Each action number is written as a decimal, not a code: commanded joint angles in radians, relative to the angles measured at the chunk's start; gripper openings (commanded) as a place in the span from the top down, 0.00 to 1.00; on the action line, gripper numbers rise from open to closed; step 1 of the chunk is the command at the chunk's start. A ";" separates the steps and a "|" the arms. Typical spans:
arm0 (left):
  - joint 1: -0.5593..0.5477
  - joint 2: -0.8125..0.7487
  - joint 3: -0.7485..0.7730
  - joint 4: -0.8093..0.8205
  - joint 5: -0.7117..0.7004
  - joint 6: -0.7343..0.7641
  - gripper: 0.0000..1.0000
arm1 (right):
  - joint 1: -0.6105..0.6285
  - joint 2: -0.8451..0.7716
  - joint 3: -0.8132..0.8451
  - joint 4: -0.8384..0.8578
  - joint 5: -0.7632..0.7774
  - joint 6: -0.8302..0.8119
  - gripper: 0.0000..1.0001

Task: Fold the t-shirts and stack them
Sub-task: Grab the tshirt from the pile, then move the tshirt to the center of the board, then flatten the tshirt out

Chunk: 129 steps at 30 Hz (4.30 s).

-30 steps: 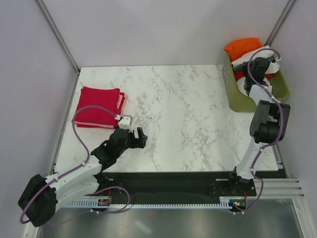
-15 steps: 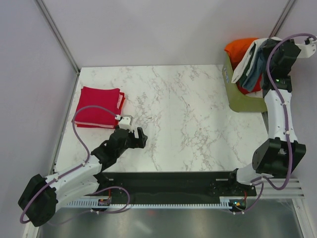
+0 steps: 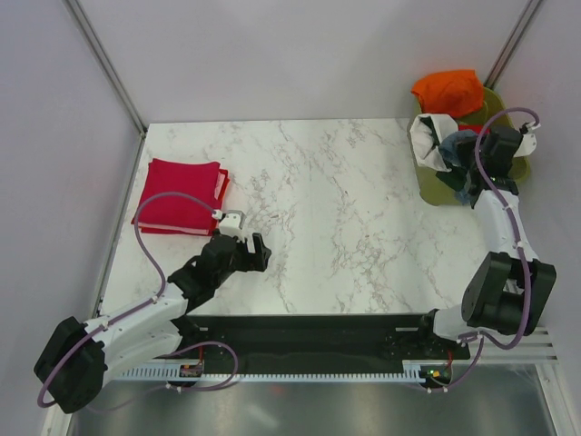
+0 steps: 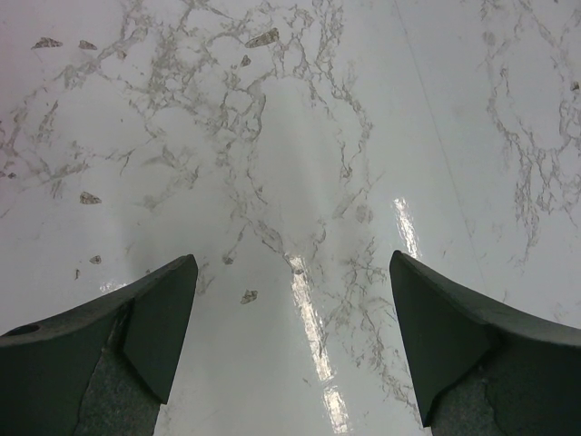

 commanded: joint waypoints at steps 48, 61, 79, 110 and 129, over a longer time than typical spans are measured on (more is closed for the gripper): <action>0.002 0.001 0.037 0.017 -0.035 0.031 0.05 | 0.326 -0.141 -0.022 -0.351 -0.025 -0.447 0.26; 0.002 -0.005 0.034 0.019 -0.037 0.031 0.06 | 0.105 0.301 0.367 -0.375 0.268 -0.410 0.23; 0.003 -0.023 0.107 -0.161 -0.106 -0.075 0.04 | 0.553 -0.093 0.164 -0.389 0.229 -0.585 0.26; 0.006 -0.467 0.259 -0.745 -0.393 -0.443 0.12 | 1.277 0.347 0.026 -0.110 0.018 -0.791 0.26; 0.006 -0.341 0.064 -0.618 -0.193 -0.567 0.15 | 1.268 0.381 0.023 -0.093 0.058 -0.785 0.88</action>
